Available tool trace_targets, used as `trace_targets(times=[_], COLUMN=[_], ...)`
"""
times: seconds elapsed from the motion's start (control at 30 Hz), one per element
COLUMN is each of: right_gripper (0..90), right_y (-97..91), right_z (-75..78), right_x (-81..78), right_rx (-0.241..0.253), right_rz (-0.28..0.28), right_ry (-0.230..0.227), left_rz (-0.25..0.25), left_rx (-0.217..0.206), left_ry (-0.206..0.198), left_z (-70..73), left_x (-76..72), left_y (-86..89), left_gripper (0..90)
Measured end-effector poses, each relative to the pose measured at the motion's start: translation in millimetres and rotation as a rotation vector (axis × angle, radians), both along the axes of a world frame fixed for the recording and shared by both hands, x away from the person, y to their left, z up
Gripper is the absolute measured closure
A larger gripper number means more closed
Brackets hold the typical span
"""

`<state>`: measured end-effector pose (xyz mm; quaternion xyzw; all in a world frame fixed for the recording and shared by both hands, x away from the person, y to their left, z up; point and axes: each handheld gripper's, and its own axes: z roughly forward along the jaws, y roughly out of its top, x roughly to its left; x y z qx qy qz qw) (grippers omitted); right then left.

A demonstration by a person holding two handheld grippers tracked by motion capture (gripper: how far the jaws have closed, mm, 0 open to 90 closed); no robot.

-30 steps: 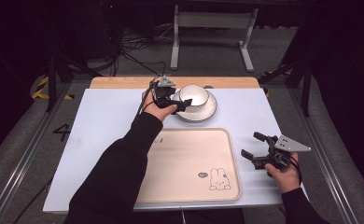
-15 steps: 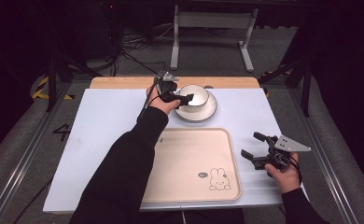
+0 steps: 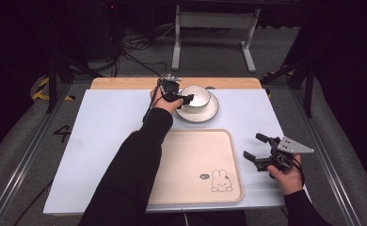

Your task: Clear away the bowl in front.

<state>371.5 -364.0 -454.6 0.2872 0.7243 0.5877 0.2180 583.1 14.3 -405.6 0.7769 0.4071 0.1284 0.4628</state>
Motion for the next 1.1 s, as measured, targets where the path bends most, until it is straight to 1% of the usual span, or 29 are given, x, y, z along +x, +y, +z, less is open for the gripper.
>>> trace_targets(times=[0.1,0.27,0.3,0.33,0.37,0.4,0.47,0.5,0.53,0.57,0.63,0.83,0.9,0.93,0.97,1.1], right_gripper=[4.9,4.9,4.9,4.9,4.9,4.9,4.9,4.9,5.0,5.0,5.0,5.0,4.9,4.9,4.9,4.9], right_y=[-0.2,-0.7,-0.8,-0.8,-0.8,-0.8,-1.0,-1.0,-1.1,-1.1,-1.1,-1.5,-1.4,-1.4,-1.4,-1.5], right_z=[0.0,-0.1,0.0,0.0,-0.1,-0.1,-0.1,-0.1,-0.1,-0.1,-0.1,-0.2,-0.1,-0.1,-0.1,-0.2], right_x=[0.0,-0.2,-0.2,-0.2,-0.2,-0.2,-0.2,-0.2,-0.1,-0.1,-0.1,-0.3,-0.2,-0.2,-0.2,-0.2], right_rx=[0.002,0.006,0.006,0.006,0.006,0.006,0.009,0.009,0.010,0.010,0.010,0.013,0.012,0.011,0.011,0.014], right_rz=[0.000,0.001,0.002,0.002,0.002,0.002,0.002,0.002,0.002,0.003,0.003,0.005,0.005,0.005,0.005,0.006], right_ry=[0.000,0.001,0.001,0.001,0.000,0.000,0.001,0.001,0.001,0.002,0.001,0.000,0.000,0.000,0.000,0.001], left_rz=[0.005,0.000,0.004,0.017,0.035,0.035,0.053,0.052,0.055,0.055,0.052,0.068,0.075,0.077,0.080,0.096], left_rx=[-0.003,-0.011,-0.011,-0.013,-0.018,-0.018,-0.031,-0.035,-0.034,-0.034,-0.040,-0.035,-0.045,-0.054,-0.051,-0.059], left_ry=[0.025,0.033,0.040,0.044,0.058,0.058,0.085,0.093,0.111,0.111,0.133,0.161,0.181,0.189,0.196,0.201], left_z=[-5.6,-12.9,-14.1,-15.4,-17.4,-17.4,-19.5,-20.5,-22.9,-22.9,-25.1,-28.1,-29.1,-29.9,-31.0,-31.5], left_x=[3.6,5.8,6.8,7.8,10.0,10.0,11.8,12.3,13.2,13.2,14.1,17.0,17.7,17.9,17.5,16.7], left_y=[-4.1,-9.3,-9.5,-10.0,-9.8,-9.8,-10.2,-10.6,-12.0,-12.0,-13.6,-14.8,-14.8,-15.1,-16.0,-18.8], left_gripper=[23.6,23.6,23.9,23.9,24.7,25.4,26.5,26.5,28.4,29.1,30.5,36.4,38.8,38.4,38.8,45.8])
